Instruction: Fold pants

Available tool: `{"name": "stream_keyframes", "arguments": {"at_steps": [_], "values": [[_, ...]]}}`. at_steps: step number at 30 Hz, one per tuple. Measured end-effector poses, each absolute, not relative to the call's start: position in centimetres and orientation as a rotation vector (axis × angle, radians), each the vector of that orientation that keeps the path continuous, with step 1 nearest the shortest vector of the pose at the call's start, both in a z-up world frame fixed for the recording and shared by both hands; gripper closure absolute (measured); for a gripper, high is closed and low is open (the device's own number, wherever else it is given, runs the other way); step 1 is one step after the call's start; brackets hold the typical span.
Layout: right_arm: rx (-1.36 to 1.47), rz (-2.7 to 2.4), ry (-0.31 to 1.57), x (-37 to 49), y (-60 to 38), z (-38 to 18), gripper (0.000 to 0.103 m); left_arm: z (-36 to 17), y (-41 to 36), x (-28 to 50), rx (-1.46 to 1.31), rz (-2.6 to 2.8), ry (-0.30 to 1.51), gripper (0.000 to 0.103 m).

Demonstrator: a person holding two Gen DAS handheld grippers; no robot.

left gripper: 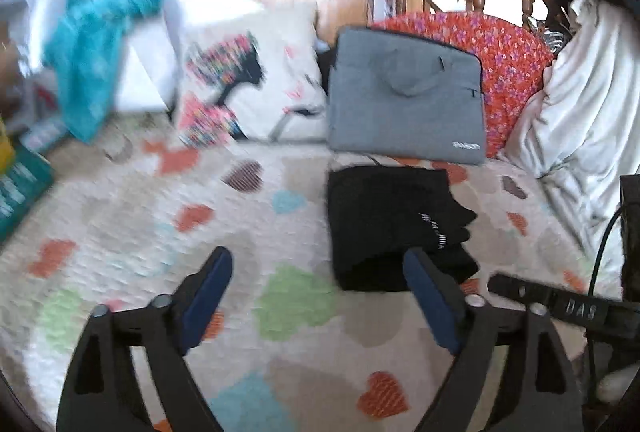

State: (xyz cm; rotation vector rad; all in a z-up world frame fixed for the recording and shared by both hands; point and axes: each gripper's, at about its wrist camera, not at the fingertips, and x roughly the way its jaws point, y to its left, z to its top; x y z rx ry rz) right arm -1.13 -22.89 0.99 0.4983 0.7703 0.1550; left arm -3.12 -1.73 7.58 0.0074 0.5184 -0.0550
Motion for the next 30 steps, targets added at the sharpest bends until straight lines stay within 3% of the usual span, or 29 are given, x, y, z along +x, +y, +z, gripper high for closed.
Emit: {"name": "stream_keyframes", "arguments": {"at_steps": [3,14,30], "values": [[0.441,0.165,0.775,-3.5,-21.1,0.6,0.031,8.6,-0.9,-5.8,0.028,0.015,0.448,0.0],[0.372,0.131,0.781,-7.5,-19.1,-0.7,0.031,6.1,2.0,-5.9,-0.07,0.066,0.635,0.0],[0.293,0.104,0.776,-6.2,-18.1,-1.3,0.028,3.9,-0.7,-4.6,-0.054,-0.049,0.743,0.0]]}}
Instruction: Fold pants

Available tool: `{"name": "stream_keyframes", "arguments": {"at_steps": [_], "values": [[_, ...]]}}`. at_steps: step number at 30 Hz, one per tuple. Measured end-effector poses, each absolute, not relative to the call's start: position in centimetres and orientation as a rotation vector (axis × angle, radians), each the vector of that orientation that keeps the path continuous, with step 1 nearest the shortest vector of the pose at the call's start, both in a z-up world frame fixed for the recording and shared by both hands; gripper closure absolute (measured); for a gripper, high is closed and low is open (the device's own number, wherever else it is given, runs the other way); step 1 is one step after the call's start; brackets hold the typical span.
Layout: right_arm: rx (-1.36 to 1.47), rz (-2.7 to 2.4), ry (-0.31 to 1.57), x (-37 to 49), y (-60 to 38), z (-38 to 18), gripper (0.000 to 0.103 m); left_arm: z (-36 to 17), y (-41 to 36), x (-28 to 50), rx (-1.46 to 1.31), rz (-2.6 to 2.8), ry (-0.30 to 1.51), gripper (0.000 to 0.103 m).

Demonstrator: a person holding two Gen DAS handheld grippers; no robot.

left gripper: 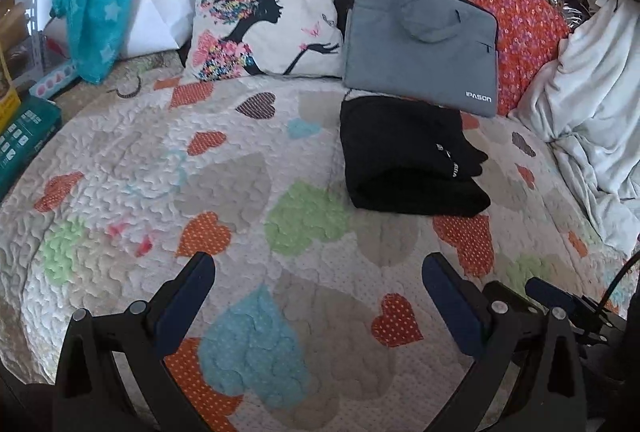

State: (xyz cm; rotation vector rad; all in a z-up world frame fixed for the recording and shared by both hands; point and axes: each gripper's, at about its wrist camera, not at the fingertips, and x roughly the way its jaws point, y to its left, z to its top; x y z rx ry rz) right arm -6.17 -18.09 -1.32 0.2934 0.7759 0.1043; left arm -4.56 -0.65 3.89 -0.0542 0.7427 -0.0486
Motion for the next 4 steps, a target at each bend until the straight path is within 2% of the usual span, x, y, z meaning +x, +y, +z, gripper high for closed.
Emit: {"name": "stream_keyframes", "arguments": {"at_steps": [4], "values": [[0.315,0.095,0.79,-5.76,-18.48,-1.79,0.028,3.57,-1.01,-4.37,-0.043,-0.05,0.753,0.0]]}}
